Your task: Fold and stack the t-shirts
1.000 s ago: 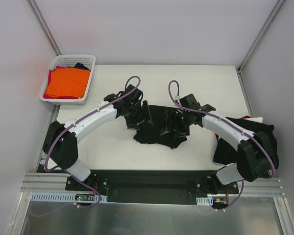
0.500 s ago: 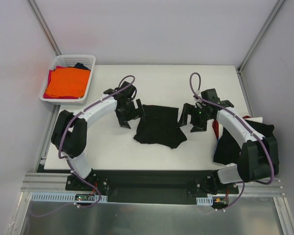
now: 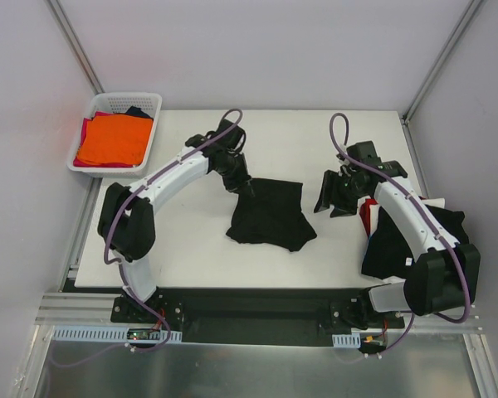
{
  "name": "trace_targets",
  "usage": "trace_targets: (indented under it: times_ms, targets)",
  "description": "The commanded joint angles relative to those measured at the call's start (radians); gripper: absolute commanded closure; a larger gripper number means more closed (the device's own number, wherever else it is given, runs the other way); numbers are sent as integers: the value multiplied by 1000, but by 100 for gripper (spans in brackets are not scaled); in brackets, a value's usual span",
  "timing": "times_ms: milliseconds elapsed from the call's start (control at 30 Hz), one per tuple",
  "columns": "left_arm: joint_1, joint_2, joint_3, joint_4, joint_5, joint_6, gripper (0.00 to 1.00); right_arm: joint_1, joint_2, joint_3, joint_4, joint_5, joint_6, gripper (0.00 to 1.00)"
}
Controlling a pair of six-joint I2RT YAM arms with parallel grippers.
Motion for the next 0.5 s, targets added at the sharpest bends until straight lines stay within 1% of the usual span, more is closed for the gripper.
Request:
trace_targets:
  times_ms: [0,67,267,367,467]
  targets:
    - [-91,74,118,-58,23,26,100,-2,-10,-5,-19,-8,9,43]
    - [-135,99,132,-72,6,28,100,0,-10,-12,-17,-8,9,43]
    - [-191,179,113,-72,-40,20,100,0,-34,-68,-11,-17,18,44]
    - [-186,246,113,-70,-66,28,100,0,-65,-89,-19,-14,21,44]
    - [-171,315,135,-61,-58,27,100,0,-99,-105,-42,6,17,43]
